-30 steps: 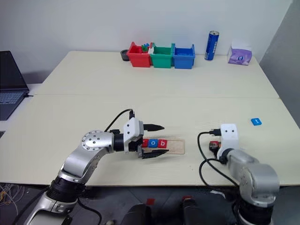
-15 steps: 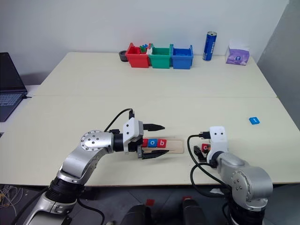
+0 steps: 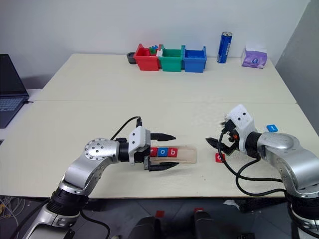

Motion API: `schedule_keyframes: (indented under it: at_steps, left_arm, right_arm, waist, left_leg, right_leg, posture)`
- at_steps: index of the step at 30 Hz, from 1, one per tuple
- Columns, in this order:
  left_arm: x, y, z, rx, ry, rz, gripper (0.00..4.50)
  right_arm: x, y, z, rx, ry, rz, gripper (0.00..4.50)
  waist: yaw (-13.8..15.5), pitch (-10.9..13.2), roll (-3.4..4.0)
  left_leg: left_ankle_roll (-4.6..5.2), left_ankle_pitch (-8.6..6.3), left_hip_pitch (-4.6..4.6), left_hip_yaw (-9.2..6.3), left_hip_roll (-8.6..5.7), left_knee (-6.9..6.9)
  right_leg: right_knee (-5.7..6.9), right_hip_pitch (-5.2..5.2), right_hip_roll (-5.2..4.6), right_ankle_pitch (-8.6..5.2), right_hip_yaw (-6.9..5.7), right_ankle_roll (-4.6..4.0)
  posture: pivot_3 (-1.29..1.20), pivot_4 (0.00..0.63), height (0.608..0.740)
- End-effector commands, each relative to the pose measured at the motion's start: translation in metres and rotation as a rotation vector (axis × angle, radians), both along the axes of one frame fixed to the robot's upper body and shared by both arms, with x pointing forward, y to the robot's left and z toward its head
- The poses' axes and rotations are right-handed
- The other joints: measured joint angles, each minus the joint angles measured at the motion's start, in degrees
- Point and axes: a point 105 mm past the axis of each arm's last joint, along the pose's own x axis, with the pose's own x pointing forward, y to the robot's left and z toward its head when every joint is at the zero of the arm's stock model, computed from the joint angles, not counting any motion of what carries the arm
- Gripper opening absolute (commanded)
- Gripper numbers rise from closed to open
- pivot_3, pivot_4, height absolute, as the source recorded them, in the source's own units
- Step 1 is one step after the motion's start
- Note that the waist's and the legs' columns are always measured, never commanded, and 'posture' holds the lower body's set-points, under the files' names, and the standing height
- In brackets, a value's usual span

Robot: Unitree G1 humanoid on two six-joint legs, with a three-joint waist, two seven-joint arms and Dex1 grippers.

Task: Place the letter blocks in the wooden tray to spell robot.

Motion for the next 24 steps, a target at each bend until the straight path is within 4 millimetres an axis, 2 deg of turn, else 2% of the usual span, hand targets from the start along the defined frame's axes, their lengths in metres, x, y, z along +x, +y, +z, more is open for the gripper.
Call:
schedule_keyframes:
  at_steps: [1, 6, 14, 23, 24]
  left_arm:
    - [-0.005, -0.001, 0.014, -0.064, -0.032, -0.047, 4.50]
    - [-0.003, -0.001, 0.010, -0.055, -0.049, -0.055, 4.50]
    - [-0.002, -0.002, 0.012, -0.048, -0.066, -0.067, 4.50]
    - [-0.002, -0.001, 0.014, -0.045, -0.070, -0.070, 4.50]
    - [-0.002, -0.001, 0.014, -0.044, -0.071, -0.070, 4.50]
  right_arm:
    - [-0.009, -0.009, -0.015, -0.009, -0.030, 0.173, 4.48]
    - [0.002, -0.030, -0.048, -0.111, -0.064, 0.228, 4.48]
    - [0.010, -0.041, -0.077, -0.157, -0.042, 0.251, 4.48]
    - [0.017, -0.049, -0.088, -0.170, -0.021, 0.242, 4.48]
    - [0.017, -0.049, -0.089, -0.169, -0.019, 0.243, 4.31]
  waist:
    - [0.1, 0.0, -0.01]
    - [0.1, 0.0, -0.01]
    - [0.1, 0.0, 0.00]
    - [0.1, 0.0, 0.01]
    - [0.1, 0.0, 0.00]
  left_leg:
    - [0.00, 0.00, -0.01, 0.02, 0.00, 0.01]
    - [-0.01, 0.01, 0.06, 0.12, -0.04, 0.12]
    - [-0.01, 0.01, 0.10, 0.09, 0.00, 0.10]
    - [-0.02, 0.01, 0.14, 0.10, -0.01, 0.12]
    - [-0.02, 0.01, 0.14, 0.09, -0.01, 0.12]
  right_leg:
    - [0.01, -0.01, -0.01, 0.00, 0.02, 0.00]
    - [0.06, 0.03, -0.05, 0.05, 0.10, 0.06]
    - [0.13, 0.02, -0.01, 0.05, 0.11, 0.04]
    - [0.14, 0.05, -0.03, 0.08, 0.12, -0.01]
    - [0.15, 0.06, -0.03, 0.09, 0.12, -0.02]
  posture:
    - [0.00, 0.150, 0.740]
    - [0.00, 0.150, 0.740]
    - [0.00, 0.150, 0.740]
    - [0.00, 0.150, 0.740]
    - [0.00, 0.150, 0.740]
